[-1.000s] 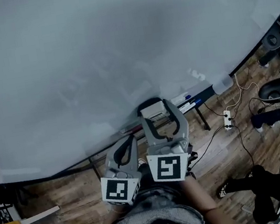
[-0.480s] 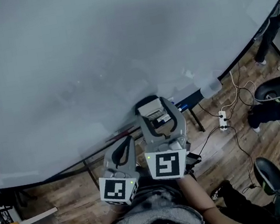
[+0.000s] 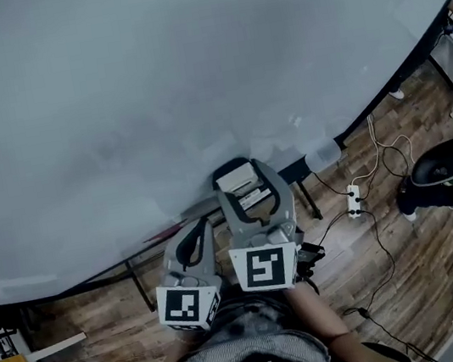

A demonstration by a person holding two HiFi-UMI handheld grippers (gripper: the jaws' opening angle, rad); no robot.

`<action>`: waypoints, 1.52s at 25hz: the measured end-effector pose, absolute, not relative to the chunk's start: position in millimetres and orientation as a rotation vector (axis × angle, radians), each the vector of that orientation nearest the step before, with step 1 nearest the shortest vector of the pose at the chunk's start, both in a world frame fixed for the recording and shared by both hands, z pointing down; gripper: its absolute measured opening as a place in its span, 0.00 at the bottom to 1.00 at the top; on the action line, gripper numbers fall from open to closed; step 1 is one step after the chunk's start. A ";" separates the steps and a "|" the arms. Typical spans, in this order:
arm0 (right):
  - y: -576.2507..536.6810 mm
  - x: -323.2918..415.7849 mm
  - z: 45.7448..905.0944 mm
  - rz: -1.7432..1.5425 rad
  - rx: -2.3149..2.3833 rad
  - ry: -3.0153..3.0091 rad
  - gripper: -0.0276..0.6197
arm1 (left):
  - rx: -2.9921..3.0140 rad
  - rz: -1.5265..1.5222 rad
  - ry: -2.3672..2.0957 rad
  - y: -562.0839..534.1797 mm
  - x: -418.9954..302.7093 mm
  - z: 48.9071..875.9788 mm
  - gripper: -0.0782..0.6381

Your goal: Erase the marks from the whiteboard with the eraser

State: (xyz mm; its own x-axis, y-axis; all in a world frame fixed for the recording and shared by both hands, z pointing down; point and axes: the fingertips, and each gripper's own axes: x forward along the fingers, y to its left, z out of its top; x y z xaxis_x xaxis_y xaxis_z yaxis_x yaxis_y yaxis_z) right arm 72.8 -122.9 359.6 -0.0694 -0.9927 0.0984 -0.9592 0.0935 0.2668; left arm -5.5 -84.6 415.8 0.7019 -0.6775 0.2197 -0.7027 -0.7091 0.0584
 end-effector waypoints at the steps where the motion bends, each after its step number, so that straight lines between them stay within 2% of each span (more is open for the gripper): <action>1: -123.6 79.0 360.5 -0.191 1.948 -2.122 0.45 | 2.768 0.272 -1.131 -85.4 1.5 415.9 0.11; 21: -133.4 188.7 368.6 -0.195 1.878 -2.181 0.45 | 2.731 0.246 -1.213 -87.8 113.1 412.7 0.11; 38: -135.6 199.2 364.6 -0.222 1.875 -2.210 0.45 | 2.681 0.172 -1.288 -86.5 111.6 409.2 0.11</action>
